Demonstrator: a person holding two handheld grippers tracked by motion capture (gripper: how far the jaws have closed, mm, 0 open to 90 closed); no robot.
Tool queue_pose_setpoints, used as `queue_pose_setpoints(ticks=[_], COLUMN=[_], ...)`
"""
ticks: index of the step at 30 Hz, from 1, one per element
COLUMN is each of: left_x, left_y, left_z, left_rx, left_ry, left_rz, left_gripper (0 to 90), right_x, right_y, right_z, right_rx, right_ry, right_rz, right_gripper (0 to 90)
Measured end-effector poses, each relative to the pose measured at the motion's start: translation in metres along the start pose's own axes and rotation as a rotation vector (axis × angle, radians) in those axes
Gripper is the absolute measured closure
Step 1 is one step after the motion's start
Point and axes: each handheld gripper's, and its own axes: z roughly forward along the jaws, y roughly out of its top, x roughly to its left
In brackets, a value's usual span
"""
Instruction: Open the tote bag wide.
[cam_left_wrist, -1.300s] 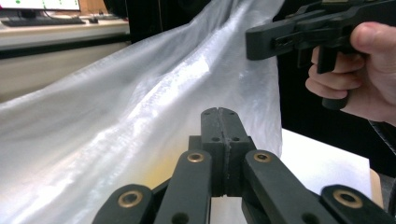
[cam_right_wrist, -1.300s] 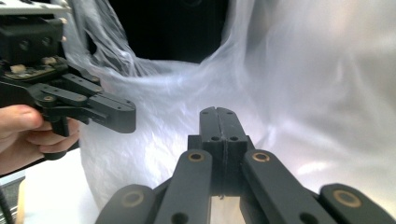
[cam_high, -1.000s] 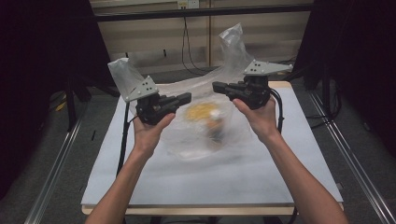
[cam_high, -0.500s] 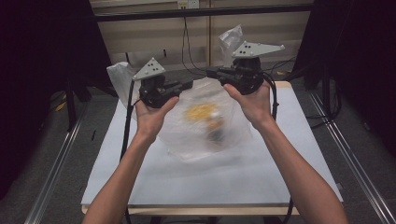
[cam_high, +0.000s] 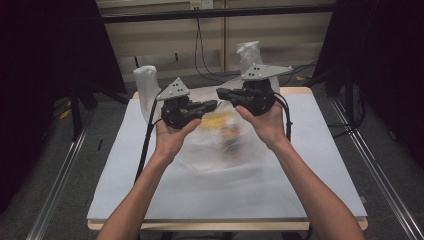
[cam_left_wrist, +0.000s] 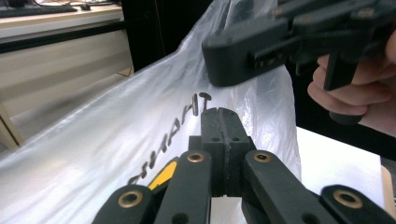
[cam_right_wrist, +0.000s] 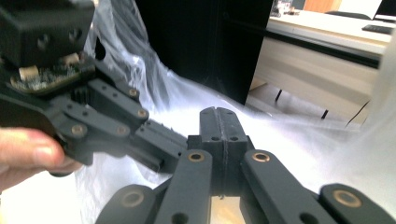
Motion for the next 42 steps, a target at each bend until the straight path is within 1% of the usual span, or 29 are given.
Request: queue_pose_setpoints(ticks=[2,5,7,8,11,12,14,15,19,20,25,28,30,31,33,37,39,42], left_x=[-0.002,-0.005,-0.005,-0.006,-0.005,-0.004,-0.002,-0.001,0.002,0.003,0.006,0.008,0.009,0.009,0.010,0.014,0.015,0.016], left_y=[-0.001,-0.003,-0.006,-0.009,-0.016,-0.018,-0.024,-0.027,-0.035,-0.037,-0.045,-0.050,-0.054,-0.056,-0.062,-0.071,-0.073,-0.075], left_z=[0.002,0.006,0.009,0.011,0.016,0.017,0.019,0.020,0.025,0.026,0.033,0.035,0.037,0.037,0.039,0.039,0.040,0.042], left_rx=[0.010,0.021,0.031,0.029,0.043,0.045,0.046,0.047,0.052,0.062,0.062,0.075,0.064,0.070,0.078,0.078,0.080,0.095], left_ry=[-0.004,-0.014,-0.019,-0.022,-0.028,-0.030,-0.032,-0.029,-0.038,-0.031,-0.044,-0.038,-0.059,-0.058,-0.061,-0.065,-0.069,-0.078], left_rz=[0.014,0.016,0.020,0.014,0.000,0.000,-0.017,-0.018,-0.026,-0.031,-0.045,-0.052,-0.058,-0.057,-0.066,-0.084,-0.091,-0.085], left_gripper=[90.0,90.0,90.0,90.0,90.0,90.0,90.0,90.0,90.0,90.0,90.0,90.0,90.0,90.0,90.0,90.0,90.0,90.0], right_x=[0.000,-0.002,-0.004,-0.006,-0.010,-0.012,-0.015,-0.016,-0.021,-0.022,-0.025,-0.029,-0.030,-0.030,-0.030,-0.030,-0.031,-0.036], right_y=[-0.006,-0.013,-0.019,-0.022,-0.033,-0.036,-0.043,-0.048,-0.062,-0.065,-0.074,-0.082,-0.088,-0.091,-0.095,-0.098,-0.100,-0.106], right_z=[-0.001,-0.001,-0.002,-0.003,-0.005,-0.005,-0.006,-0.006,-0.004,-0.001,0.004,0.005,0.005,0.005,0.004,-0.001,-0.002,-0.001], right_rx=[0.010,0.024,0.028,0.032,0.031,0.032,0.030,0.034,0.039,0.047,0.064,0.063,0.065,0.067,0.049,0.041,0.045,0.054], right_ry=[0.005,-0.007,-0.011,-0.014,-0.020,-0.020,-0.022,-0.021,-0.021,-0.024,-0.030,-0.035,-0.039,-0.039,-0.032,-0.036,-0.037,-0.045], right_rz=[0.003,0.006,0.021,0.026,0.048,0.054,0.068,0.078,0.099,0.105,0.104,0.124,0.138,0.144,0.159,0.152,0.154,0.171], right_gripper=[90.0,90.0,90.0,90.0,90.0,90.0,90.0,90.0,90.0,90.0,90.0,90.0,90.0,90.0,90.0,90.0,90.0,90.0])
